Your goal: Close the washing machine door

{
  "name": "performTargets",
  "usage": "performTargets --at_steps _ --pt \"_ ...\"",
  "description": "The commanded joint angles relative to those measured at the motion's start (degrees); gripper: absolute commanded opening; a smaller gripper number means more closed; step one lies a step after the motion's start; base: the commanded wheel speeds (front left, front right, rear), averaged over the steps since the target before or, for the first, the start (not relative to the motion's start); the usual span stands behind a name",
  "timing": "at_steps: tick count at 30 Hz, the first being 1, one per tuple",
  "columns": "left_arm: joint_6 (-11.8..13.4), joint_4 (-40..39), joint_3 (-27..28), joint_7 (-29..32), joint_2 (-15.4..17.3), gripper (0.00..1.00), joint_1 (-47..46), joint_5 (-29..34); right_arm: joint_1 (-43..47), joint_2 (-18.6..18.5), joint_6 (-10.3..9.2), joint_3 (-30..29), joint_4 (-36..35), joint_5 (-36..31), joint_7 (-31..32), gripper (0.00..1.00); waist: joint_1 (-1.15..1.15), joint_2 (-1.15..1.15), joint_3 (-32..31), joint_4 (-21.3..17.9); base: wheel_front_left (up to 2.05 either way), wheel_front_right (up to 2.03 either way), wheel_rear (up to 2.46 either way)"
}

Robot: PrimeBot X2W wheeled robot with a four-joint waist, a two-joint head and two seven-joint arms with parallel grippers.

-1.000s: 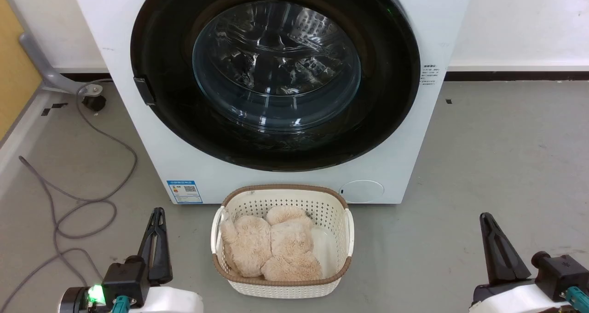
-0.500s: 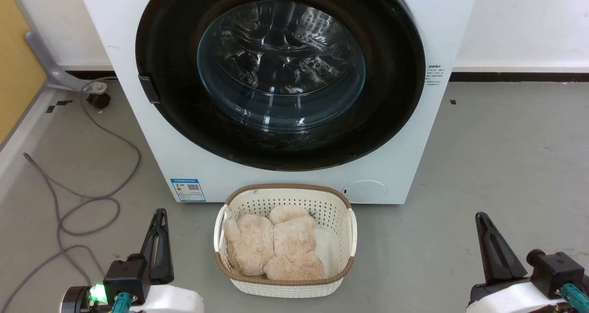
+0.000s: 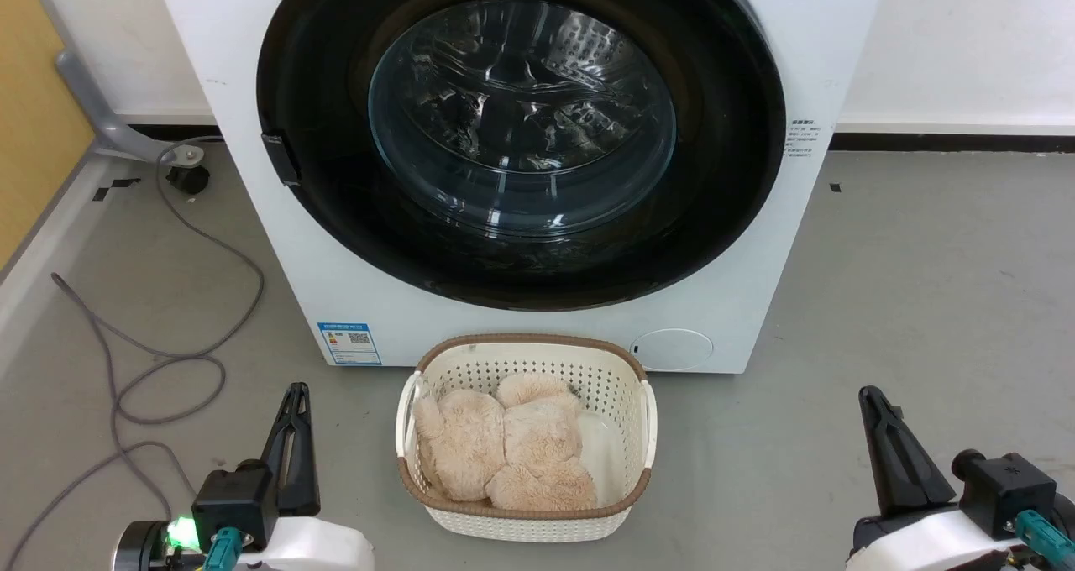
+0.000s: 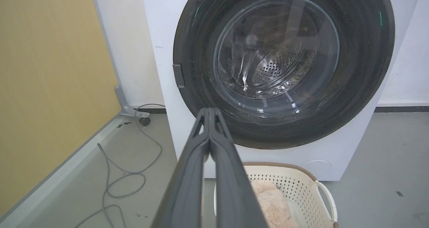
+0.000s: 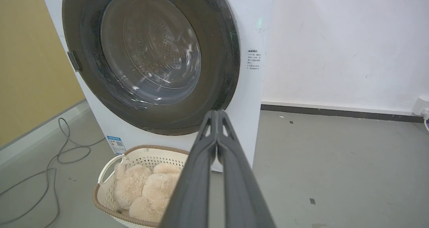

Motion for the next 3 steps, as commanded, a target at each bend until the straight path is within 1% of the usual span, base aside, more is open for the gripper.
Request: performTargets --at_steps 1,3 --pt "-0.38 -0.19 0.18 0.33 -0.18 0.0 -0.64 0.42 -0.29 0.11 -0.02 0.14 -0.4 -0.46 0.26 0.0 0.0 0.0 0.01 0.07 0.0 0.0 0.0" --pt "-0.47 -0.2 0.19 0.56 -0.2 0.0 -0.68 0.45 -0.3 0.12 -0.02 0.22 -0.52 -0.54 0.49 0.0 0.0 0.0 0.02 0.15 0.0 0.0 0.0"
